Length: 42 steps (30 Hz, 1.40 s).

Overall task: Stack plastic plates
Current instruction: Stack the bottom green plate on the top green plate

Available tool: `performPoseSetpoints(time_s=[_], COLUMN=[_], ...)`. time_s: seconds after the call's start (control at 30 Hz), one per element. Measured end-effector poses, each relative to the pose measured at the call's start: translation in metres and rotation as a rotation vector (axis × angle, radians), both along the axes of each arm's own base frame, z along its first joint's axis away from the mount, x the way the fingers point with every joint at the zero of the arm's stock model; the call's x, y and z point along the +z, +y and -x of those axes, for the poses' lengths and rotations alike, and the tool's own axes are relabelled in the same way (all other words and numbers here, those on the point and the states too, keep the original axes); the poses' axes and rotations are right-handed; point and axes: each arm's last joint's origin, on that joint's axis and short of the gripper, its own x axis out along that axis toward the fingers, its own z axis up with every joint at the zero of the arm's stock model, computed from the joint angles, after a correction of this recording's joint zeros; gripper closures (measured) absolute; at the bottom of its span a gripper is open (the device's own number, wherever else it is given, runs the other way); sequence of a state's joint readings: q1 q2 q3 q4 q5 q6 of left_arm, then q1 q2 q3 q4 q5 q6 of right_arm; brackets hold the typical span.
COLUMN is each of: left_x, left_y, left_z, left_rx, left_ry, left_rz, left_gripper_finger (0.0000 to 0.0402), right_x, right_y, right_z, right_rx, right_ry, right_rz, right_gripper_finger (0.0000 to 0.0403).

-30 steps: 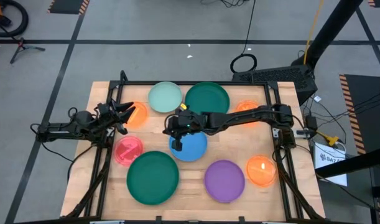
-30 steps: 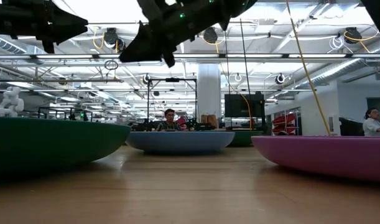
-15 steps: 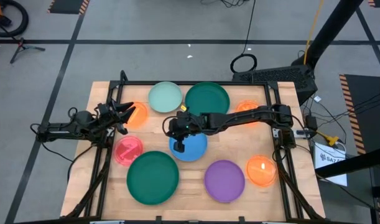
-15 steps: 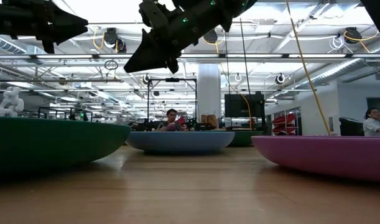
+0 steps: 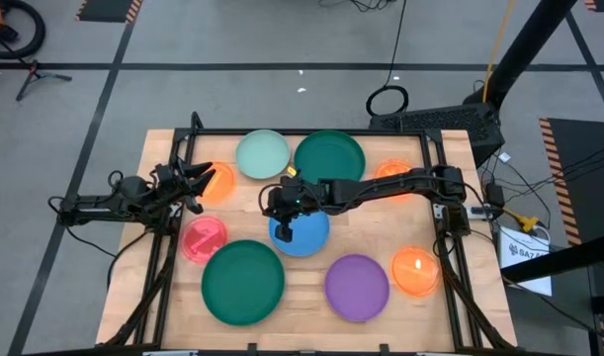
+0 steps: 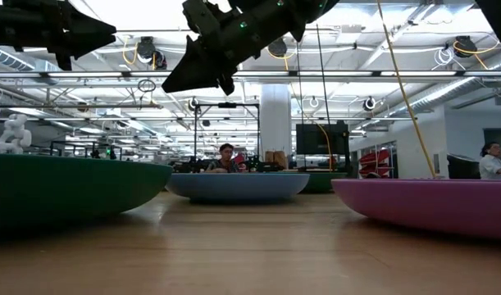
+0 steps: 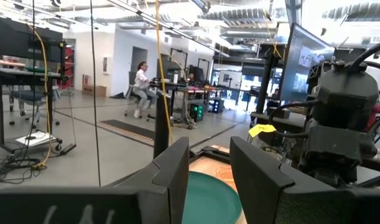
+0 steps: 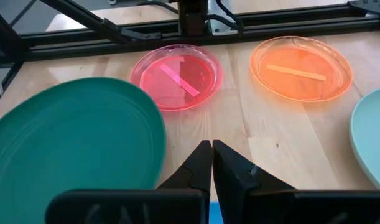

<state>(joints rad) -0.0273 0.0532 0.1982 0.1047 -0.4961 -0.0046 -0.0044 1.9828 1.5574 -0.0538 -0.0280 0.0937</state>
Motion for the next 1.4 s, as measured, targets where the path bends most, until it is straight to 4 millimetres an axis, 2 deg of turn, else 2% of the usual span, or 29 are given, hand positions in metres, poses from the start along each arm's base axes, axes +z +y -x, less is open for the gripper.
performPoseSetpoints(time_s=[0.37,0.47,0.6,0.7,0.87,1.03,1.17,1.27,1.4], left_x=[0.000,0.000,0.000,0.000,0.000,0.000,0.000,0.000,0.000], left_y=[0.000,0.000,0.000,0.000,0.000,0.000,0.000,0.000,0.000], left_z=[0.000,0.000,0.000,0.000,0.000,0.000,0.000,0.000,0.000], left_rx=[0.000,0.000,0.000,0.000,0.001,0.000,0.000,-0.001,-0.002], left_ry=[-0.002,-0.003,-0.004,-0.003,-0.004,-0.006,-0.004,-0.001,-0.001], left_rz=[0.000,0.000,0.000,0.000,0.001,0.004,0.004,0.005,0.008], left_gripper_finger=[0.0279,0.0279,0.0279,0.0279,0.0279,0.0279,0.0279,0.0279,0.0279], right_x=[0.003,-0.010,-0.045,-0.055,-0.052,-0.043,-0.029,-0.020,0.004], right_y=[0.019,0.026,0.033,0.035,0.037,0.037,0.038,0.049,0.060], right_z=[-0.002,-0.009,-0.023,-0.037,-0.064,-0.075,-0.072,-0.062,-0.046], right_rx=[0.059,0.080,0.095,0.090,0.104,0.070,0.049,0.032,-0.117], right_ry=[-0.050,-0.056,-0.055,-0.061,0.003,0.159,0.232,0.319,0.440], right_rz=[0.038,0.053,0.098,0.132,0.146,0.140,0.104,0.059,-0.167], right_gripper_finger=[0.0394,0.0394,0.0394,0.0394,0.0394,0.0394,0.0394,0.0394,0.0394])
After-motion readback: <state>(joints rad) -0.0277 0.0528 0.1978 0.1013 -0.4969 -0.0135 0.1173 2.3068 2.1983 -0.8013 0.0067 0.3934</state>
